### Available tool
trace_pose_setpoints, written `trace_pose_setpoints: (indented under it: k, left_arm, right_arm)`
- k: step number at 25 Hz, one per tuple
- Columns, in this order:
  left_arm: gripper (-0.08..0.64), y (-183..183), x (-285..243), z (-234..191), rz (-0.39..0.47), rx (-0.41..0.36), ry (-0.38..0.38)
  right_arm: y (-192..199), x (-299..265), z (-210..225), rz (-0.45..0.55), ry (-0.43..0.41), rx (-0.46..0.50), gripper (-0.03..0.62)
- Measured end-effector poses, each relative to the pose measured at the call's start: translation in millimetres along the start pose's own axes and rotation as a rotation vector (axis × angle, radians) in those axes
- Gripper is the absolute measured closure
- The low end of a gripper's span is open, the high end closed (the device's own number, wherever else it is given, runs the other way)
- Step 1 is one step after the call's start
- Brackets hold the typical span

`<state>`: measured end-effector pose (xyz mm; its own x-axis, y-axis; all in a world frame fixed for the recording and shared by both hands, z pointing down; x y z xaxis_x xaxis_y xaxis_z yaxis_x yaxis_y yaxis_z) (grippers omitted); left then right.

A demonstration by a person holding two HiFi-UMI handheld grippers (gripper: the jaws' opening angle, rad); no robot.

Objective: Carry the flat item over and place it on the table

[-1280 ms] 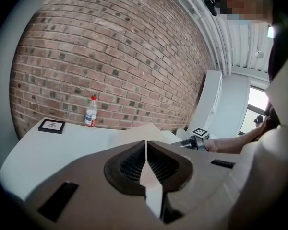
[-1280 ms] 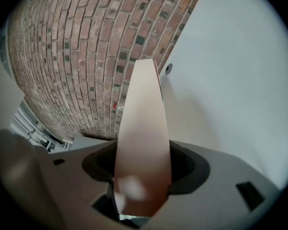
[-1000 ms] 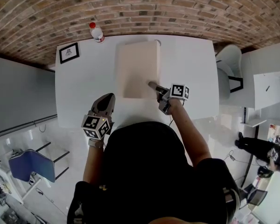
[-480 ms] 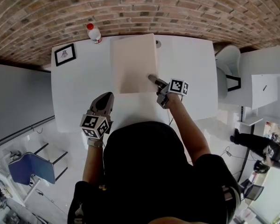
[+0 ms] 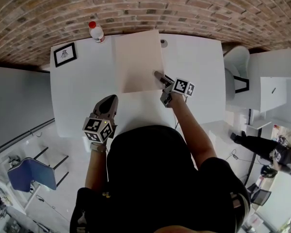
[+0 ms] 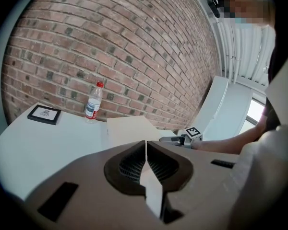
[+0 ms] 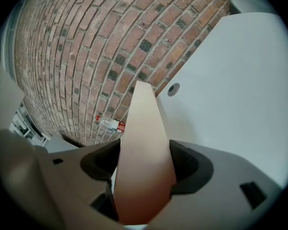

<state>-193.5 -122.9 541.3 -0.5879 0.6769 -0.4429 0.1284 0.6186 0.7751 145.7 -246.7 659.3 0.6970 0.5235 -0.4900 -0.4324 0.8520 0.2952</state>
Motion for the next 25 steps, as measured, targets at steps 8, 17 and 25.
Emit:
trace_pose_setpoints:
  k: [8, 17, 25]
  left_arm:
    - [0.555, 4.2, -0.1, -5.2, -0.009, 0.028, 0.003]
    - [0.555, 6.7, 0.8, -3.3, -0.010, 0.039, 0.003]
    - [0.555, 11.0, 2.0, -1.1, -0.017, 0.040, -0.002]
  right_arm:
    - [-6.5, -3.1, 12.1, 0.065, 0.070, 0.054, 0.249]
    - [-6.3, -2.4, 28.3, 0.147, 0.156, 0.113, 0.222]
    - [2.1, 0.1, 42.8, 0.137, 0.264, 0.186, 0.215]
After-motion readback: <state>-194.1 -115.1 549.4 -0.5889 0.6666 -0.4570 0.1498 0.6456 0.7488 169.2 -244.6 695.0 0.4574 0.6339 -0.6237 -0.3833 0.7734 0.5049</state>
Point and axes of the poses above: the fingertips, and each gripper's own axes: x backward along the fingers, z to its right, y out of its underside, the point moved 10 cm from there along x, backward along the fingers, and after that the axes turned 4 degrees about -z, right-handed, at the moved point
